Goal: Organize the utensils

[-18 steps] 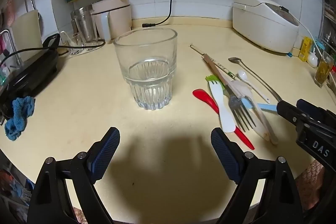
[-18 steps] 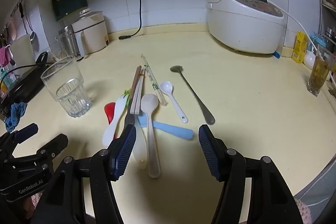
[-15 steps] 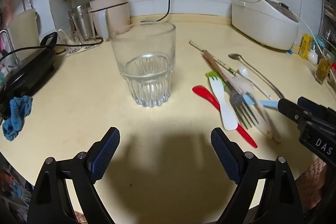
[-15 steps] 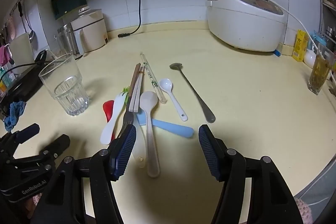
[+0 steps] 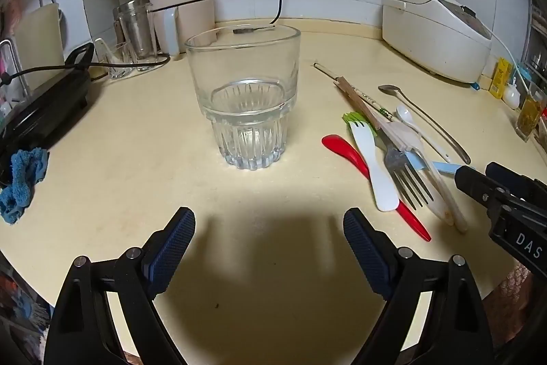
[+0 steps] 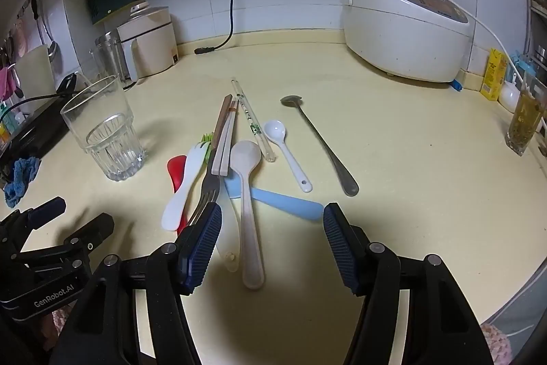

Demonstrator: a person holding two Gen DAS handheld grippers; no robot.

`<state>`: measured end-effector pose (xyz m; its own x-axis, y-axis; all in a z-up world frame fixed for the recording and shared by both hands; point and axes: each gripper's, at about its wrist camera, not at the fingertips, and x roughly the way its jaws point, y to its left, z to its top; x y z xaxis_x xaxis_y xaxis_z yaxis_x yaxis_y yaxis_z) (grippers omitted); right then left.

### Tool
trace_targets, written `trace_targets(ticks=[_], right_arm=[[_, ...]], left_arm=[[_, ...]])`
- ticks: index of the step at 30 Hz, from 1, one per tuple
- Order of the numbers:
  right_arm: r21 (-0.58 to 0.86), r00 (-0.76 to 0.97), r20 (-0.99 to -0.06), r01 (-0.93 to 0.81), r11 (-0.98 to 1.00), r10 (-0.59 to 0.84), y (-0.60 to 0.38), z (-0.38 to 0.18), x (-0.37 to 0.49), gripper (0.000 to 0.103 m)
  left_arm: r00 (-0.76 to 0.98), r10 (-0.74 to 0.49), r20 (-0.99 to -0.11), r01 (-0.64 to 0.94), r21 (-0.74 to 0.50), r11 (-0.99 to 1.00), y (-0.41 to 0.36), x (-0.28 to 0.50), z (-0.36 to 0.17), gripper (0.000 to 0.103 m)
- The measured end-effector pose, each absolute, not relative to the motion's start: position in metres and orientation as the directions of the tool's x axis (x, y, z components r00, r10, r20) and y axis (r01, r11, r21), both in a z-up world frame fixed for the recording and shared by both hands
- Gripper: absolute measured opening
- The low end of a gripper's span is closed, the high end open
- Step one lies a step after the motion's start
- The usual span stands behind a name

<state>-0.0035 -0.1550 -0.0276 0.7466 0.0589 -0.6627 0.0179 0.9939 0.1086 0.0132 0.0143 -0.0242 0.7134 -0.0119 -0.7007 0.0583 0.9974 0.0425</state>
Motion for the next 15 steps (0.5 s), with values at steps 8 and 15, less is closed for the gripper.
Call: trace_targets(ticks=[8,15], right_arm=[[0.1,0.736,-0.675,0.015,0.995,0.057,-0.1527,-0.0221,-0.0013,0.063],[0.1,0.728,-0.682,0.009,0.995,0.062,-0.1514,-0.0249,-0.0016,0.063]], left_arm=[[0.715,-0.012,-0.699,0.058,0.042,0.997,0.0165,0.013,-0.0231,0.091],[0.716,-0.011,-0.698,0.057,0.042,0.997,0.0165,0.0131,-0.0224,0.091]])
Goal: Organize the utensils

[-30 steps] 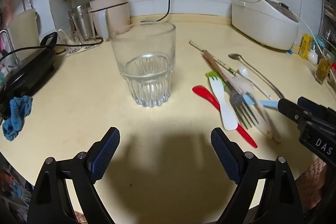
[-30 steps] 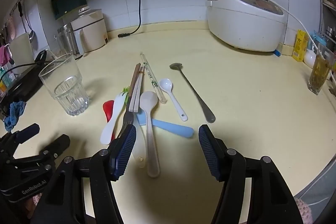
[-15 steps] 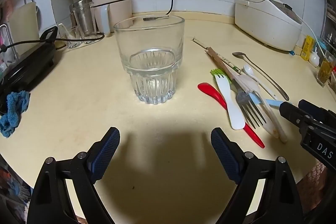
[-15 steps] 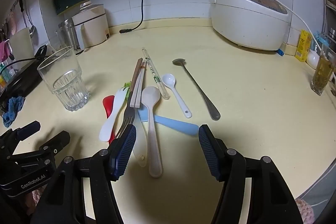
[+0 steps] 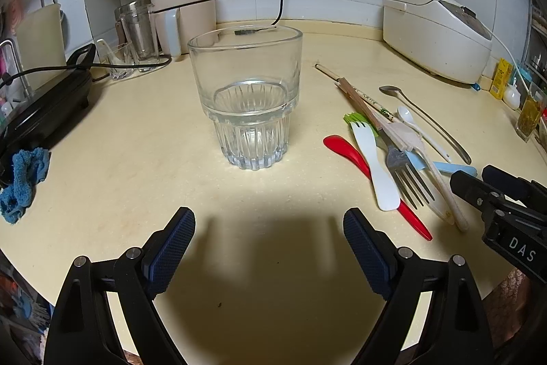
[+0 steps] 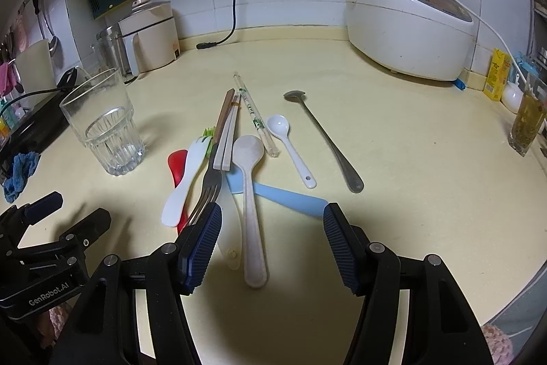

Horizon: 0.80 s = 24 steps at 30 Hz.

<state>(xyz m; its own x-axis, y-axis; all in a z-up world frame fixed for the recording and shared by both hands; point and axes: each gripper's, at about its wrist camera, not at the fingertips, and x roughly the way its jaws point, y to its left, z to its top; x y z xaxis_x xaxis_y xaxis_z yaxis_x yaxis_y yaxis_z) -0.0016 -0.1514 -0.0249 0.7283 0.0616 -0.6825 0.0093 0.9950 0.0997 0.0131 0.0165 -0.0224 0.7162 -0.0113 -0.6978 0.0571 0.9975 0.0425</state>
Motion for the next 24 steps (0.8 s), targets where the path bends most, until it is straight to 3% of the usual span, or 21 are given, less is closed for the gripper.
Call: trace_targets(ticks=[24], right_arm=[[0.098,0.723,-0.688,0.005,0.995,0.064,-0.1498,-0.0233,0.0012,0.063]], left_arm=[[0.717,-0.018,-0.697,0.056,0.031,0.998,0.018,0.0126,-0.0219,0.091]])
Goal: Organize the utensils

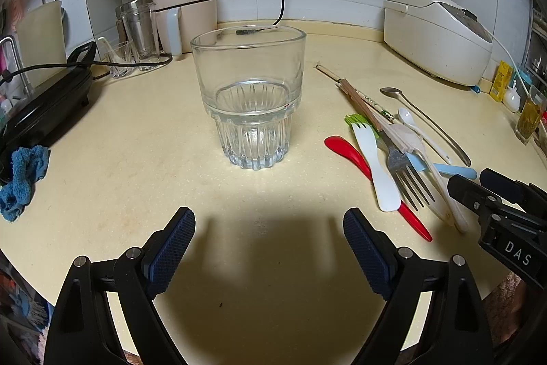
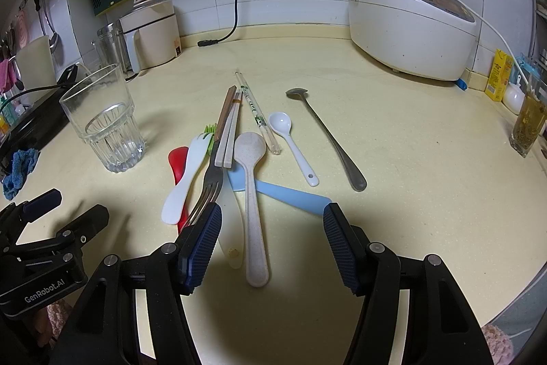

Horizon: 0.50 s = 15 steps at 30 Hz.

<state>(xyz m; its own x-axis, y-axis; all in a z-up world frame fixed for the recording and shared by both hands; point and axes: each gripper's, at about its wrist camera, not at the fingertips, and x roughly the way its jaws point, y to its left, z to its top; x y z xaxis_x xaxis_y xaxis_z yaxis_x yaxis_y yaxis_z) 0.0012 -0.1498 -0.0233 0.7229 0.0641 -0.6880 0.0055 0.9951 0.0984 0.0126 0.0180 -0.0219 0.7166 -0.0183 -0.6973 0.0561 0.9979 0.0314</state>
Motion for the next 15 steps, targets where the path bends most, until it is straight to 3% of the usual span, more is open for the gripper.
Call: trace_targets(ticks=[15], right_arm=[[0.099,0.723,-0.688,0.006,0.995,0.064,-0.1508,-0.0236,0.0012,0.063]], left_arm=[[0.717,-0.017,-0.697,0.055,0.032,0.998,0.0171,0.0125,-0.0222,0.091]])
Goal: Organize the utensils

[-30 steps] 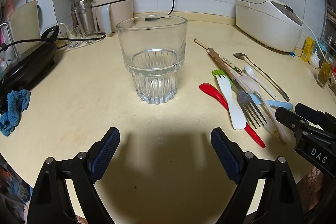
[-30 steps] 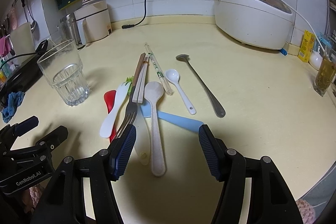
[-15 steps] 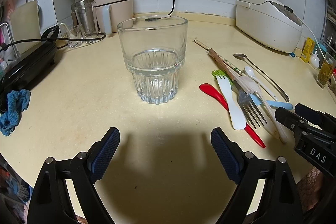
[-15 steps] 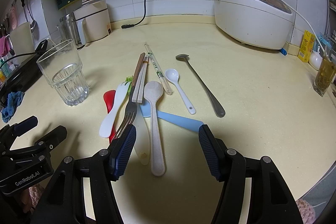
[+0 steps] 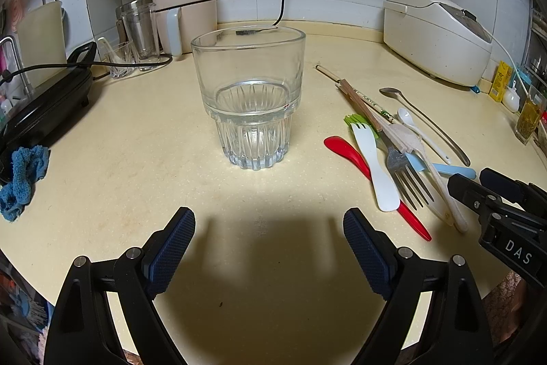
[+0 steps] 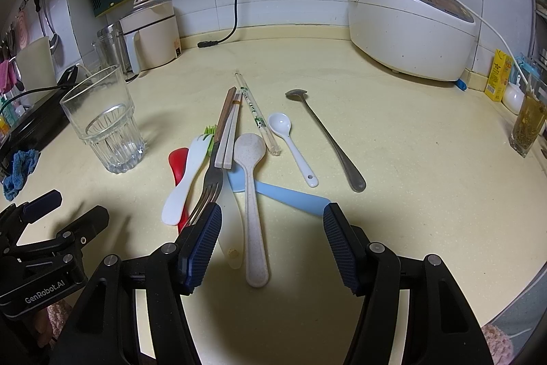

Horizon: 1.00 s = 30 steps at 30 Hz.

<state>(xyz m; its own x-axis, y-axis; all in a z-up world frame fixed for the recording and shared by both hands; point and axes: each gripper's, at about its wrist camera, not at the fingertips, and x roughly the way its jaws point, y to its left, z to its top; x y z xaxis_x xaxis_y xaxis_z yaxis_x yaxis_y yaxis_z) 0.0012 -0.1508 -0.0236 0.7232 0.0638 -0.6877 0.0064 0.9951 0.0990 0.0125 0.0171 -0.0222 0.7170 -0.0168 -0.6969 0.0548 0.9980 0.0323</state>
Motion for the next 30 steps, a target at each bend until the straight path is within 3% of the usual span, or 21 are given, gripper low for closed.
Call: trace_targets(ticks=[30], right_arm=[[0.104,0.724,-0.687,0.006,0.995,0.067,-0.1522,-0.0243,0.0003,0.063]], left_arm=[[0.717,-0.025,-0.697,0.053,0.019,0.998,0.0172,0.0136,-0.0212,0.091]])
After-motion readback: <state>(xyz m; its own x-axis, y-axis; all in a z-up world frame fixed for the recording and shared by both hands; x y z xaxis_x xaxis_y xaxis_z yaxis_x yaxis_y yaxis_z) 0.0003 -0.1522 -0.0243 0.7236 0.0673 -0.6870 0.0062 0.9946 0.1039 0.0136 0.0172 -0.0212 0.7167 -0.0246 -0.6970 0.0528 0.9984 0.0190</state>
